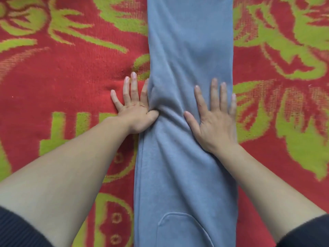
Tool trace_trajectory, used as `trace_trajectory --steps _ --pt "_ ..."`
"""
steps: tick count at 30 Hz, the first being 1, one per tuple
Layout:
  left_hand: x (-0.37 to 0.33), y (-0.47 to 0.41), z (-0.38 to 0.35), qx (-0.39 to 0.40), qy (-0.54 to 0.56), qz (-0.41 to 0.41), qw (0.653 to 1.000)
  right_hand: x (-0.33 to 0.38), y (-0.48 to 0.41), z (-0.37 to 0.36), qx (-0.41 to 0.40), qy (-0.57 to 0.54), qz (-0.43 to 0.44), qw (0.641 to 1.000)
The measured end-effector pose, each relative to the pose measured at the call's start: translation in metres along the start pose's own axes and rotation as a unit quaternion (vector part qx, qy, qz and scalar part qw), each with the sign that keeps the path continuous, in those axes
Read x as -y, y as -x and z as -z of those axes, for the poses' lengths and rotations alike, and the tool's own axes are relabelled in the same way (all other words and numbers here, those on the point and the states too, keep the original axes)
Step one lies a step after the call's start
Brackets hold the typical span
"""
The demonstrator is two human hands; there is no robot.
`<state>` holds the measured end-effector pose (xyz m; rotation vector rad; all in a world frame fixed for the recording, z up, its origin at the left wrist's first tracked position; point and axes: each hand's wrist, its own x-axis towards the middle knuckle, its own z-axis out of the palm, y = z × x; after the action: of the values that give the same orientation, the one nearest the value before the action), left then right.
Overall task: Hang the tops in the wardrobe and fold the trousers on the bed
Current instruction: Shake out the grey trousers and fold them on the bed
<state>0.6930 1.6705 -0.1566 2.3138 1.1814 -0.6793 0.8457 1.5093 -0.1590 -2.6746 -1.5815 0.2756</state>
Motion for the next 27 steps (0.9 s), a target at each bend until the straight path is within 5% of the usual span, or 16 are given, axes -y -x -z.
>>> trace_trajectory --steps 8,15,21,27 --pt "-0.006 0.009 -0.008 -0.092 0.02 0.027 0.995 -0.001 -0.004 -0.004 0.088 0.012 -0.032 0.996" --pt "-0.005 0.094 -0.102 -0.247 0.081 0.078 0.962 0.014 0.103 -0.025 -0.003 -0.013 -0.123 0.992" --pt "0.004 0.202 -0.172 -0.247 0.115 0.082 0.959 0.024 0.206 -0.025 -0.084 -0.185 -0.295 0.933" --pt "-0.014 0.314 -0.208 -0.169 0.265 0.189 0.93 0.038 0.326 -0.017 0.014 -0.27 -0.395 0.878"
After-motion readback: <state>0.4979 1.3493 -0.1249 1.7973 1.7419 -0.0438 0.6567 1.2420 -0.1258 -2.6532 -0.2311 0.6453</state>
